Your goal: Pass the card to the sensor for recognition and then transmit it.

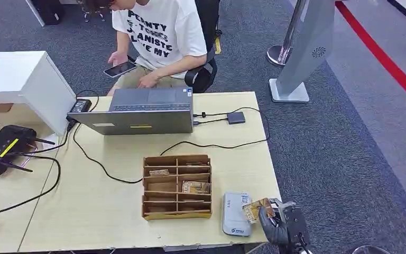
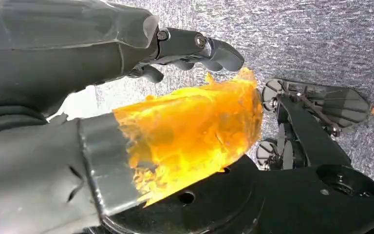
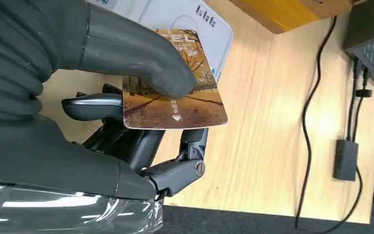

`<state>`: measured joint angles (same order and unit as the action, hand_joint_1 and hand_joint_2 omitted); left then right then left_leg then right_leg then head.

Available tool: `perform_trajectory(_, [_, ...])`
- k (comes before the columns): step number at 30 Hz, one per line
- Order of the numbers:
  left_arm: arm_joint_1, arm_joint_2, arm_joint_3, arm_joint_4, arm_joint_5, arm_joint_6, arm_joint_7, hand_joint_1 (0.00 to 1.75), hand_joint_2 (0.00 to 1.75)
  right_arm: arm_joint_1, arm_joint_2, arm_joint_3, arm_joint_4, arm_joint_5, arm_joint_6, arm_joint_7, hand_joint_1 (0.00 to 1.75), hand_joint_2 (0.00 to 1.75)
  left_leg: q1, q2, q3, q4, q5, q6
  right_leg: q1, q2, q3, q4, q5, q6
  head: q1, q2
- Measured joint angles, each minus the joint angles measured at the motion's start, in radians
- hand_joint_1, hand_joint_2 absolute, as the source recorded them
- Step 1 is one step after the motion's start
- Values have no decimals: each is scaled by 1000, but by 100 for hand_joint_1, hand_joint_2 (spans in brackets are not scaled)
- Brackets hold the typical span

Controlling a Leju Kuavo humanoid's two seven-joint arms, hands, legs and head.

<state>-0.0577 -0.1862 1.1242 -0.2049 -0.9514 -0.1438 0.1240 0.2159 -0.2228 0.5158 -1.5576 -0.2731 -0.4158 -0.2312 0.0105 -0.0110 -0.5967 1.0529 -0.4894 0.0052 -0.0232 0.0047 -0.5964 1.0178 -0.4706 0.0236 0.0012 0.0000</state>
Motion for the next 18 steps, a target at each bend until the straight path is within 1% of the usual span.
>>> perform_trajectory(11, [0,0,0,0,-3,0,0,0,0,-5,18,0,38,-9,5,-2,175,175,0,0,0,0,0,0,0,0,0,0,0,0,0,0])
perform_trajectory(18, [0,0,0,0,-3,0,0,0,0,-6,20,0,45,-10,7,-2,175,175,0,0,0,0,0,0,0,0,0,0,0,0,0,0])
